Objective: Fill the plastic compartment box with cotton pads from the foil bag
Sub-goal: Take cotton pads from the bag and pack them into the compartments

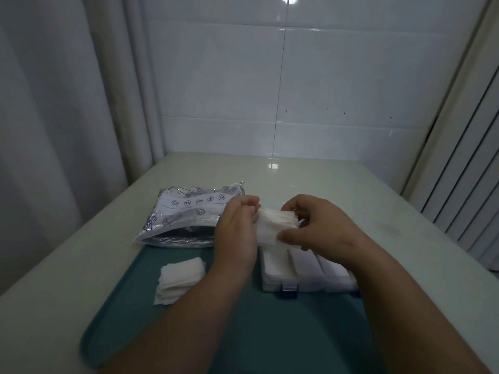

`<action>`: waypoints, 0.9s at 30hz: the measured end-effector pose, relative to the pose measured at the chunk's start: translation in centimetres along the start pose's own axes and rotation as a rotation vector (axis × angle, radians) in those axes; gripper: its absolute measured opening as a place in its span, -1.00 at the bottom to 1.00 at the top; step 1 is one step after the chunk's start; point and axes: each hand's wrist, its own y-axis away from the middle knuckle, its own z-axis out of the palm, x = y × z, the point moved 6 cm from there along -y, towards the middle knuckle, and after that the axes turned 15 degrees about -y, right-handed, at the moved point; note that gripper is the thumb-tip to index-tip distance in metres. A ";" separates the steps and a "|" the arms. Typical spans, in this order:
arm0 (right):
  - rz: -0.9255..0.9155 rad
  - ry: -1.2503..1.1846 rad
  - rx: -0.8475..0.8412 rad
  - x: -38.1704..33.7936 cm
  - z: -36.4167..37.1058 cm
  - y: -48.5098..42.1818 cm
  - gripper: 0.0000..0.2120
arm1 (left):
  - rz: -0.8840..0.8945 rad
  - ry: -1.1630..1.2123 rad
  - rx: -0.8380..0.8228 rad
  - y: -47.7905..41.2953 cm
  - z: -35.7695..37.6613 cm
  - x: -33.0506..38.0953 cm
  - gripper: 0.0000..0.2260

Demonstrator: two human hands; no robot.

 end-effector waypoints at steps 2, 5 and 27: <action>-0.010 0.014 -0.008 0.0 0.1 0.0 -0.63 | -0.007 0.008 -0.020 0.0 0.0 0.2 -0.77; -0.012 -0.012 -0.016 -0.1 0.2 0.0 -0.60 | 0.029 -0.064 -0.075 0.2 0.3 0.5 -0.80; -0.015 0.081 -0.068 -0.1 1.5 0.2 -0.58 | 0.005 -0.091 -0.153 0.2 1.3 -0.4 -0.78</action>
